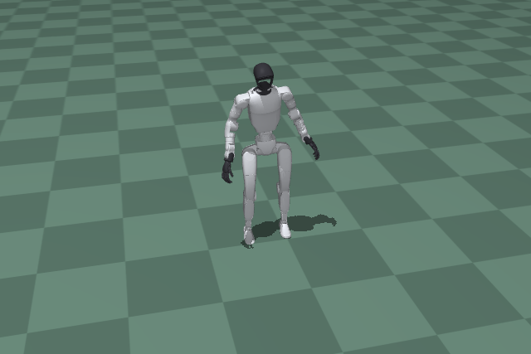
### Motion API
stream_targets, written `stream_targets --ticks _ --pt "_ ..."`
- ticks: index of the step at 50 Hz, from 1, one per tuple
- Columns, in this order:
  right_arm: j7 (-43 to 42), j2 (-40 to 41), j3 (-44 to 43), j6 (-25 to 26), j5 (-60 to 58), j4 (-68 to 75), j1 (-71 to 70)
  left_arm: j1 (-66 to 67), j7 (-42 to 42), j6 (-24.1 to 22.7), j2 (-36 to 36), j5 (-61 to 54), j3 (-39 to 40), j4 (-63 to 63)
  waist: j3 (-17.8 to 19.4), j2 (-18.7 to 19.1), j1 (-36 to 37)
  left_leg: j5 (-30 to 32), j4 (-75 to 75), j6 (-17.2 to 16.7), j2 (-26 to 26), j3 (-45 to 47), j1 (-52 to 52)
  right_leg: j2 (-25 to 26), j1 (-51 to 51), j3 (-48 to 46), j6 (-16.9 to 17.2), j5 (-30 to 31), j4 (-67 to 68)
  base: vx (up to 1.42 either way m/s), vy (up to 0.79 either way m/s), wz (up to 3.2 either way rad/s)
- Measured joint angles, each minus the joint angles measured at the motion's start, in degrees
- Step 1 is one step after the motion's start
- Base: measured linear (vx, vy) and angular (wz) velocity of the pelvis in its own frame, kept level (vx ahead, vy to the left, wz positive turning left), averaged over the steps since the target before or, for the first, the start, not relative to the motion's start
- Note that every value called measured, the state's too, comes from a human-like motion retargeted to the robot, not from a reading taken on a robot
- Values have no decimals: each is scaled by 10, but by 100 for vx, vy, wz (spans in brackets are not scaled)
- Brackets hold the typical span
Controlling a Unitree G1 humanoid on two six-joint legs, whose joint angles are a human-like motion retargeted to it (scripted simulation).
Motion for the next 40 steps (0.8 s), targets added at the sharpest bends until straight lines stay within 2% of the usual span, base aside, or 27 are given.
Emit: stream_targets --ticks 2,5,7,9,12,20,26,27,30,34,38,40 --pt "-1 -22 -5 -5 5 2 -10 0 -8 -8 -26 35 -17 -26 3 16 5 -8 4 -3 -11 22 -1 -18 1 9 29 12 -8 -8 26 -20" --pt "-3 -61 -2 -9 6 11 -29 4 -21 -21 -51 97 -58 -70 6 35 8 -22 23 1 -14 112 -8 -46 5 15 74 35 -33 -9 27 -10" --pt "-1 -86 6 -9 -4 23 -46 9 -30 -29 -54 135 -85 -93 4 40 3 -28 44 12 -7 174 -16 -67 9 17 86 49 -56 -8 27 -4" --pt "1 -108 13 -9 -16 34 -63 13 -37 -32 -51 162 -104 -106 2 43 -4 -29 69 23 3 192 -26 -87 12 21 85 58 -74 -6 28 -5" --pt "-2 -127 15 -10 -23 34 -66 23 -39 -31 -38 165 -112 -106 -4 40 -15 -28 98 24 26 168 -33 -112 15 24 78 63 -87 -3 29 -6" --pt "-23 -141 -13 -16 1 24 -22 37 -11 -35 12 43 -50 -73 -8 27 -20 -22 88 -20 136 125 0 -158 13 40 80 64 -93 -3 36 -12" --pt "-40 -140 -38 -18 9 44 29 53 -18 -33 51 43 -37 -82 -12 38 -18 63 89 -45 217 72 -2 -179 2 41 78 76 -83 -9 55 10" --pt "-43 -137 -46 -18 13 49 39 54 -16 -35 57 44 -41 -86 -11 35 -16 59 94 -47 217 59 -4 -189 3 41 85 80 -86 -10 69 17" --pt "-58 -118 -72 -15 30 58 70 51 -9 -39 69 51 -57 -95 -6 19 -4 -17 115 -53 185 33 -8 -234 7 43 116 104 -107 -12 70 12" --pt "-88 -50 -98 -4 66 59 106 21 -4 -32 85 66 -87 -88 2 4 33 -80 168 -48 158 31 -40 -255 13 9 120 141 -134 -13 54 -2" --pt "-121 27 -98 -4 73 45 130 -5 -1 -25 97 71 -92 -93 1 8 71 -82 203 -44 160 22 -80 -217 11 -37 120 156 -127 -11 31 4" --pt "-134 54 -84 -4 55 40 131 -9 8 -25 97 50 -85 -102 1 0 74 -74 190 -34 144 17 -84 -207 12 -42 120 147 -115 -6 30 39"
